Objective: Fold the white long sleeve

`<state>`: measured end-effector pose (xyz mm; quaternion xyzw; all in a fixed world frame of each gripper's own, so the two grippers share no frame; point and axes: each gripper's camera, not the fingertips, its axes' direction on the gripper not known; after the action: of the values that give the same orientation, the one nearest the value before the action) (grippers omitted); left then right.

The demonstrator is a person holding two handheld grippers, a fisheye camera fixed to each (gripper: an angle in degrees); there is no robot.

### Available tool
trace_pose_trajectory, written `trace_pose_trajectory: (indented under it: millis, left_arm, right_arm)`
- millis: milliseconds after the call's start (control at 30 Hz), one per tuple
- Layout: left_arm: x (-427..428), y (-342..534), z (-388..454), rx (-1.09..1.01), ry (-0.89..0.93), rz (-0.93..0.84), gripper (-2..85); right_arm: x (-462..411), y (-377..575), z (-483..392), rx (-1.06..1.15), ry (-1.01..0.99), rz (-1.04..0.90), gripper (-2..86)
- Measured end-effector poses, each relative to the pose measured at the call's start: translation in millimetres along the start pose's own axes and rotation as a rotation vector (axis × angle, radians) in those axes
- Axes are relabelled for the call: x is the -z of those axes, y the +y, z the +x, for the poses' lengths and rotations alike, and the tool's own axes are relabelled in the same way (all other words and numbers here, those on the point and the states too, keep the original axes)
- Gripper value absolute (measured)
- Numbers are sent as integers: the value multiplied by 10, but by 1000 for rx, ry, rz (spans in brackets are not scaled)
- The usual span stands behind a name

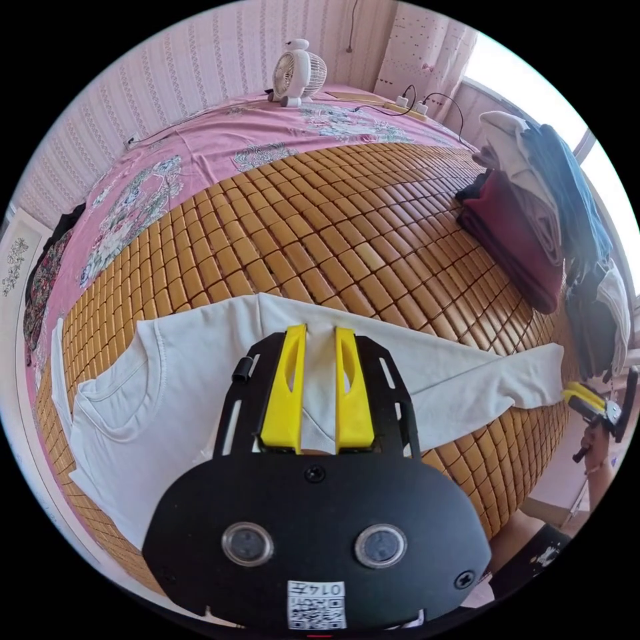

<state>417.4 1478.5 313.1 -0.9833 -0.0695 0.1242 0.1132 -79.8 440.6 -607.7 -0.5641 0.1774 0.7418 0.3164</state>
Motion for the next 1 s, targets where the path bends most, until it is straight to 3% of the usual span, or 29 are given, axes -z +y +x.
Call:
trace_pose_trajectory:
  millis: [33, 267, 400, 633, 800, 1000]
  left_arm:
    - [16, -30, -2, 5, 4, -5, 73]
    - [100, -218, 25, -36, 31, -41, 10]
    - [104, -281, 44, -41, 48, -49, -8]
    - [88, -298, 68, -33, 50, -47, -10]
    - [57, -249, 46, -10, 61, -36, -10]
    - [50, -289, 61, -7, 21, 11, -10]
  right_arm:
    - [-148, 12, -9, 18, 43, -71, 39]
    - [420, 261, 45, 104, 96, 63, 11]
    - [200, 531, 177, 92, 71, -169, 54]
    - [381, 298, 530, -158, -46, 96, 75]
    - [56, 188, 502, -143, -32, 22, 0]
    - [99, 67, 465, -71, 30, 70, -7]
